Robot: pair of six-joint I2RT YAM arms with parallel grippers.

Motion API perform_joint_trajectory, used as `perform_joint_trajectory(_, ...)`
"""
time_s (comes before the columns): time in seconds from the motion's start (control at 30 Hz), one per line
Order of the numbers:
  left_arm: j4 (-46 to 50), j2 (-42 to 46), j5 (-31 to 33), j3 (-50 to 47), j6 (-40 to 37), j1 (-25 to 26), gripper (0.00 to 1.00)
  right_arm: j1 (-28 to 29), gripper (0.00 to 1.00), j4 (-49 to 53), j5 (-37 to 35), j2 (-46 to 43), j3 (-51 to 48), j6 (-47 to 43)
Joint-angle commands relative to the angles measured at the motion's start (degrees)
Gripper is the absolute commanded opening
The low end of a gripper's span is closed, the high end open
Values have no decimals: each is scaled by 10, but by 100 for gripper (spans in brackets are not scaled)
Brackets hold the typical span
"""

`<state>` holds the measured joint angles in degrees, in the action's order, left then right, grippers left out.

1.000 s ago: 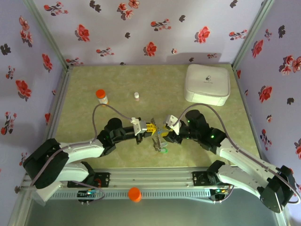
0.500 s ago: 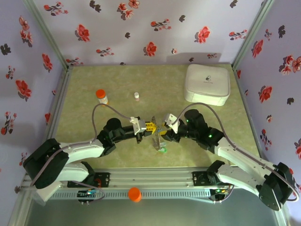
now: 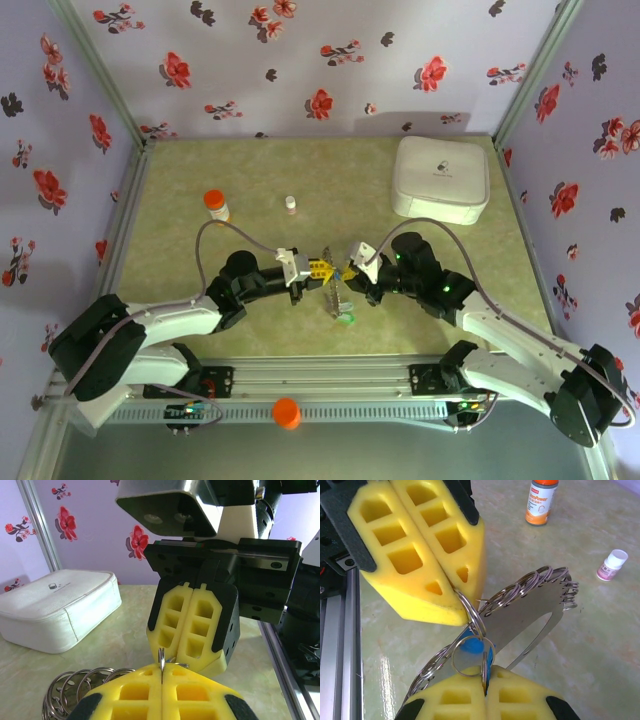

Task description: Put the keys on the keyring

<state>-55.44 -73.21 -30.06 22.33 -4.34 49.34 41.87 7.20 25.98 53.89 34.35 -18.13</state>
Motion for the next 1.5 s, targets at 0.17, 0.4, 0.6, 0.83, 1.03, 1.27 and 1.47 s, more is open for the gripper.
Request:
perform_joint_trajectory(0.17,-127,-27,-4,21,39,4,0,-2,0,67,35,44,37,-8)
perform_joint_trajectory(0.4,-129,-31,-2,30,32,4,0,-4,6,69,8,26,43,-6)
perform_joint_trajectory(0.6,-131,-37,-4,24,29,5,0,-26,31,43,-10,-53,5,13)
perform_joint_trajectory(0.83,-156,-49,-23,13,32,3,0,-31,28,-25,30,-87,1,38)
perform_joint_trajectory(1.03,-183,-66,-38,10,50,2,0,-31,25,-78,58,-50,-16,54)
perform_joint_trajectory(1.27,-183,-62,-47,8,51,2,0,-31,22,-91,63,-55,-23,56)
perform_joint_trajectory(1.47,-183,-63,-52,8,57,2,0,-32,20,-90,62,-65,-24,52)
